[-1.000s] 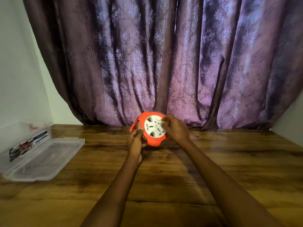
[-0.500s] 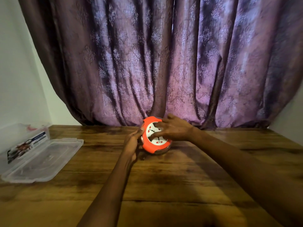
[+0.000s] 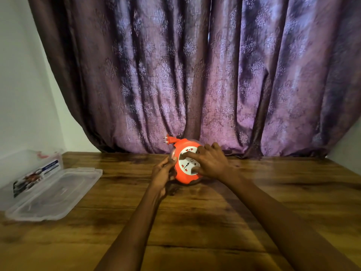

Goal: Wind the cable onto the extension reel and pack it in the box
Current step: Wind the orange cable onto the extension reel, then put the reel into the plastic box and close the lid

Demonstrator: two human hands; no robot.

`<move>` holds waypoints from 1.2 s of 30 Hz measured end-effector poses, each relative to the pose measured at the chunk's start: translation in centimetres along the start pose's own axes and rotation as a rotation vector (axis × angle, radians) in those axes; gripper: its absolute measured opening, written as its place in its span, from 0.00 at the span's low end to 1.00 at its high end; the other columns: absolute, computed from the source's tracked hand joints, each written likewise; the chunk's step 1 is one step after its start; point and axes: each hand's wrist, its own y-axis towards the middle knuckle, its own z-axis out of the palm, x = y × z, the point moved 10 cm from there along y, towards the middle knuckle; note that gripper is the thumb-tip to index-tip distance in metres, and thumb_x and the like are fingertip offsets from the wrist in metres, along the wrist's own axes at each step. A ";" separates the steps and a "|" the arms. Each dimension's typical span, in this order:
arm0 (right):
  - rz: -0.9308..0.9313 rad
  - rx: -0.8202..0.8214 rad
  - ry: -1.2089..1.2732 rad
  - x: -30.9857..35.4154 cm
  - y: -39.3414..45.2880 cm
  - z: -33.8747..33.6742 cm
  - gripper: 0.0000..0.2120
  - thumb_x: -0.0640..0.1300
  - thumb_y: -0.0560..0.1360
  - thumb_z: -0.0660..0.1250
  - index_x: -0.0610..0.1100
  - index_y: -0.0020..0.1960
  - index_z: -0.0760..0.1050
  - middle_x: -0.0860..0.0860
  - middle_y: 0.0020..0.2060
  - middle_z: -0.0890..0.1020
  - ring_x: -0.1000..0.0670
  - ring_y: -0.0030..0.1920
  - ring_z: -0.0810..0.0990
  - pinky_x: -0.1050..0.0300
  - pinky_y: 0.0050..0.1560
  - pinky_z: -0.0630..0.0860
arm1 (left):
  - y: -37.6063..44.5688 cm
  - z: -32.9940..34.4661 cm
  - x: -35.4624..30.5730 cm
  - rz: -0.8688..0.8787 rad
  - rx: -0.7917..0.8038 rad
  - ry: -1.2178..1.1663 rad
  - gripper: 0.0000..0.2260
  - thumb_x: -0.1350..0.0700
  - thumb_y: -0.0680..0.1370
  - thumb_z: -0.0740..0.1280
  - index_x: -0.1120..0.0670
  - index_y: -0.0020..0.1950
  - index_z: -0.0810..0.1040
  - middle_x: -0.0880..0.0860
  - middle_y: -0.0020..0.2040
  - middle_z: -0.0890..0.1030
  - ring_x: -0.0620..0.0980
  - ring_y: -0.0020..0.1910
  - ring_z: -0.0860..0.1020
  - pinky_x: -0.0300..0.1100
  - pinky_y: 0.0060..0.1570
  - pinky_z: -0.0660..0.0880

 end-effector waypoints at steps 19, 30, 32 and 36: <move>0.682 -0.075 1.790 -0.2 -1.0 8.0 0.05 0.43 0.79 0.68 0.45 0.49 0.82 0.50 0.45 0.86 0.59 0.39 0.81 0.61 0.44 0.78 | -1.0 -5.1 -2.5 -0.160 -0.071 -0.065 0.19 0.54 0.76 0.70 0.63 0.63 0.81 0.63 0.61 0.81 0.62 0.57 0.80 0.54 0.58 0.78; 0.513 0.269 1.841 13.6 5.5 6.6 0.12 0.57 0.74 0.70 0.49 0.45 0.84 0.51 0.25 0.76 0.54 0.20 0.65 0.65 0.20 0.57 | -8.6 -21.0 -16.2 0.315 -0.632 0.481 0.08 0.59 0.80 0.67 0.60 0.53 0.84 0.61 0.49 0.85 0.62 0.49 0.83 0.52 0.46 0.82; 0.571 0.274 1.883 15.8 6.1 7.0 0.13 0.58 0.75 0.69 0.48 0.45 0.81 0.52 0.22 0.72 0.54 0.18 0.65 0.67 0.20 0.57 | -12.8 -24.8 -20.3 0.496 -0.978 0.768 0.10 0.59 0.80 0.66 0.61 0.58 0.82 0.62 0.56 0.82 0.64 0.57 0.80 0.55 0.59 0.77; 0.653 0.191 1.927 18.6 6.6 7.8 0.14 0.55 0.77 0.68 0.44 0.48 0.81 0.47 0.21 0.71 0.51 0.16 0.65 0.67 0.18 0.58 | -17.5 -29.7 -23.7 0.502 -1.315 1.170 0.22 0.57 0.75 0.71 0.59 0.68 0.75 0.66 0.73 0.68 0.69 0.70 0.68 0.57 0.71 0.63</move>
